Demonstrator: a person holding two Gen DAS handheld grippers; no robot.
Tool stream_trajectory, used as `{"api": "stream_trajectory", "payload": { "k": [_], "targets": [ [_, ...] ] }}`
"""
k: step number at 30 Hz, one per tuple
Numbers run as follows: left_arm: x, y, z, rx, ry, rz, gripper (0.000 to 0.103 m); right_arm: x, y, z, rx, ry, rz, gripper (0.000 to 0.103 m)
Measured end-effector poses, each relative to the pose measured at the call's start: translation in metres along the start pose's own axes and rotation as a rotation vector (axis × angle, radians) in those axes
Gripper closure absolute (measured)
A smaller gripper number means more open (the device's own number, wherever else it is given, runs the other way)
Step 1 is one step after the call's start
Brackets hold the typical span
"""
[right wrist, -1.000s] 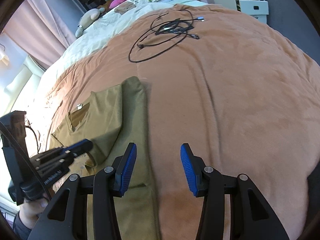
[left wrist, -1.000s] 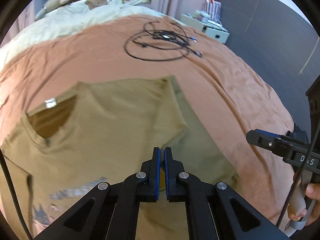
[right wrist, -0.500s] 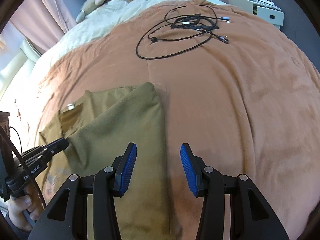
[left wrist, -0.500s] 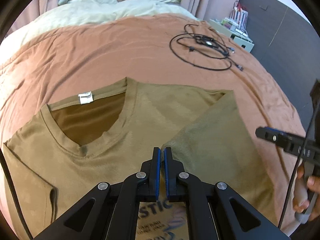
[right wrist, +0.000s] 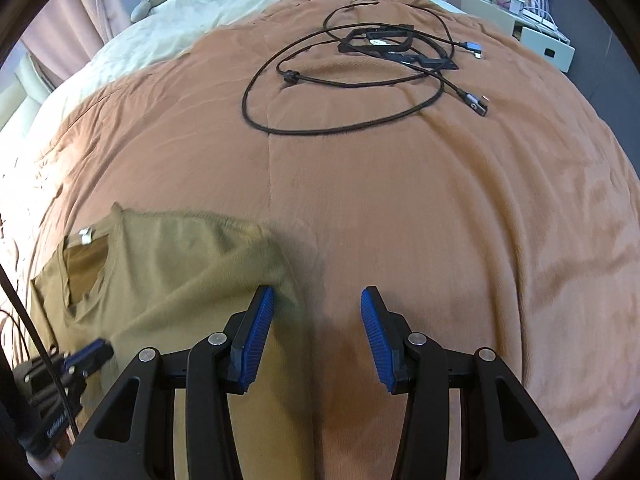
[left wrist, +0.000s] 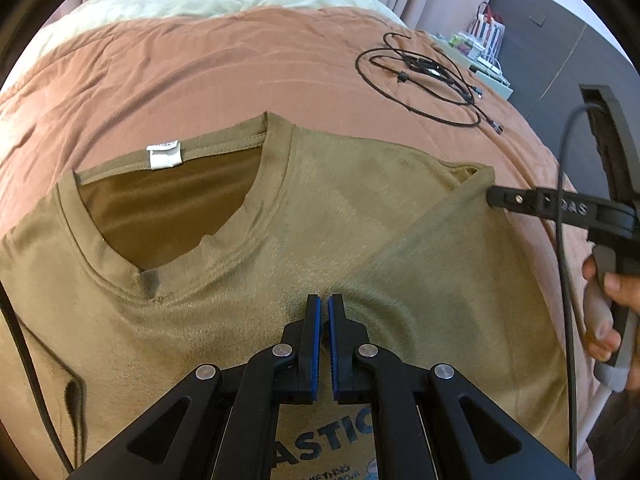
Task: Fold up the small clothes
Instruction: 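Grasp the shirt near the collar with the left tool, then open both tools and raise them above the shirt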
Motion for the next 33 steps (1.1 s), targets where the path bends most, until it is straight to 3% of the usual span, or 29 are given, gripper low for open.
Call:
{"api": "stream_trajectory", "payload": {
  "k": [11,14,19,20,21,23,25,28,31,33],
  "targets": [
    [-0.009,-0.002,0.003,-0.014,-0.018,-0.01,0.095,-0.005,0.021,0.023,-0.024,0.008,-0.116,0.06],
    [-0.02,-0.015,0.005,0.005,-0.047,0.047,0.093,-0.005,0.003,0.022,0.006,0.01,-0.111,0.06],
    [-0.034,-0.04,0.0,0.009,-0.091,0.044,0.093,-0.002,-0.029,0.005,0.013,0.006,-0.054,0.057],
    [-0.034,-0.046,-0.002,0.011,-0.094,0.046,0.093,-0.003,-0.037,-0.001,0.017,0.003,-0.047,0.053],
    [-0.035,-0.055,-0.004,0.014,-0.095,0.042,0.092,-0.002,-0.045,-0.004,0.022,0.001,-0.046,0.043],
    [-0.035,-0.073,-0.011,0.028,-0.1,0.033,0.08,-0.003,-0.067,-0.016,0.048,0.0,-0.031,0.03],
    [-0.033,-0.09,-0.015,0.048,-0.104,0.027,0.051,-0.007,-0.087,-0.027,0.059,0.001,-0.012,0.025],
    [-0.031,-0.122,-0.025,0.09,-0.103,0.017,0.026,-0.014,-0.118,-0.047,0.076,-0.006,0.001,0.02],
    [-0.035,-0.158,-0.04,0.132,-0.114,0.018,0.01,-0.024,-0.148,-0.068,0.082,-0.023,-0.003,0.019],
    [-0.039,-0.182,-0.051,0.159,-0.12,0.022,0.007,-0.032,-0.173,-0.082,0.107,-0.04,-0.003,0.019]
  ]
}}
Point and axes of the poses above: each gripper's, at about its wrist camera, not at the fingertips, and y roughly the way its jaws point, x to its right, z to its top, the point moved 2 cm from there along y, roughly the way its jaws point, and after that the axes turned 7 degrees about -y, right-handed, at the moved point
